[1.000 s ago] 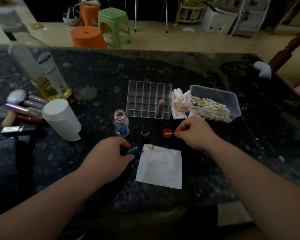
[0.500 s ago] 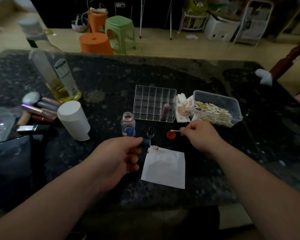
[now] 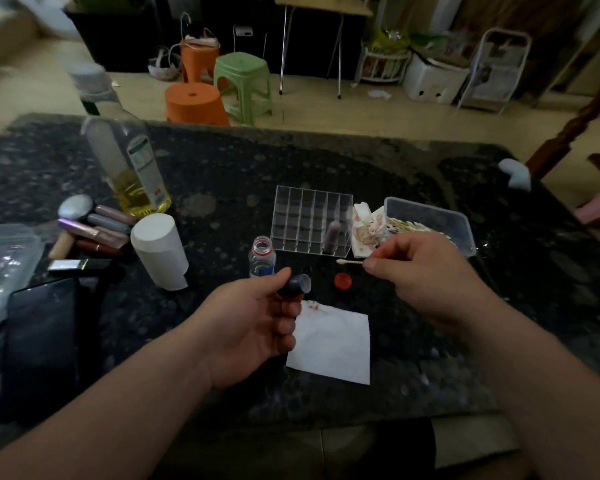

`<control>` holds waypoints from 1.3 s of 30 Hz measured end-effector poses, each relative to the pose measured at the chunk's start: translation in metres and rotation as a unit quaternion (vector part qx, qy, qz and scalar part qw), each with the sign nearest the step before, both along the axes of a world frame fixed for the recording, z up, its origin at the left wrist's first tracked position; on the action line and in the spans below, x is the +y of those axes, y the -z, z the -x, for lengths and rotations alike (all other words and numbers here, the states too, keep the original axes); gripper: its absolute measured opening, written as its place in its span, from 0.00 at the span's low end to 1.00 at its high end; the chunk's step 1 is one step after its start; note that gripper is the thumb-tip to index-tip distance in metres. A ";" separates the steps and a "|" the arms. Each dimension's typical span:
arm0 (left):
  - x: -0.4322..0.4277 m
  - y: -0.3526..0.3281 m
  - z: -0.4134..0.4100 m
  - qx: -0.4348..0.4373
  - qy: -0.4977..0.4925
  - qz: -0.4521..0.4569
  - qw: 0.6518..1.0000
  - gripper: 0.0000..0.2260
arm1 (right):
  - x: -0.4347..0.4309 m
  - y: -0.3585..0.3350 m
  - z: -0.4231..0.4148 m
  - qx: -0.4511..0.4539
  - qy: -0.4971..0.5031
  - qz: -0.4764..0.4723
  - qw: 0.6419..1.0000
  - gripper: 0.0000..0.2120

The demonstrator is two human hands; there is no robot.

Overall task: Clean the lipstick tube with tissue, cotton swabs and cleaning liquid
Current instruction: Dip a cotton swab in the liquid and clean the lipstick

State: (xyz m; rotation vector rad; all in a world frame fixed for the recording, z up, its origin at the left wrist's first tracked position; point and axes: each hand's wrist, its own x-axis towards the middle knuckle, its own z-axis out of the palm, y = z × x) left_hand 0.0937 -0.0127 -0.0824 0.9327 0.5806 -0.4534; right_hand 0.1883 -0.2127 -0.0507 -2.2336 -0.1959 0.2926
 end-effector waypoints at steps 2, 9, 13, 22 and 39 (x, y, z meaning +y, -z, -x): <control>0.001 -0.006 0.002 -0.029 0.013 0.006 0.999 0.14 | -0.001 -0.024 0.022 -0.007 -0.065 0.028 0.997 0.06; 0.001 -0.011 0.018 -0.077 0.043 -0.036 0.995 0.11 | 0.002 -0.024 0.071 -0.106 -0.121 0.031 0.986 0.06; 0.005 -0.010 0.024 -0.071 0.044 -0.065 0.994 0.13 | 0.003 -0.026 0.072 -0.138 -0.153 0.003 0.979 0.04; 0.002 -0.009 0.018 -0.073 0.034 -0.098 0.992 0.13 | 0.006 -0.014 0.060 -0.193 -0.195 0.021 0.961 0.04; -0.006 -0.013 0.012 -0.119 -0.003 -0.073 0.990 0.11 | 0.006 -0.004 0.055 -0.148 -0.127 -0.025 0.981 0.04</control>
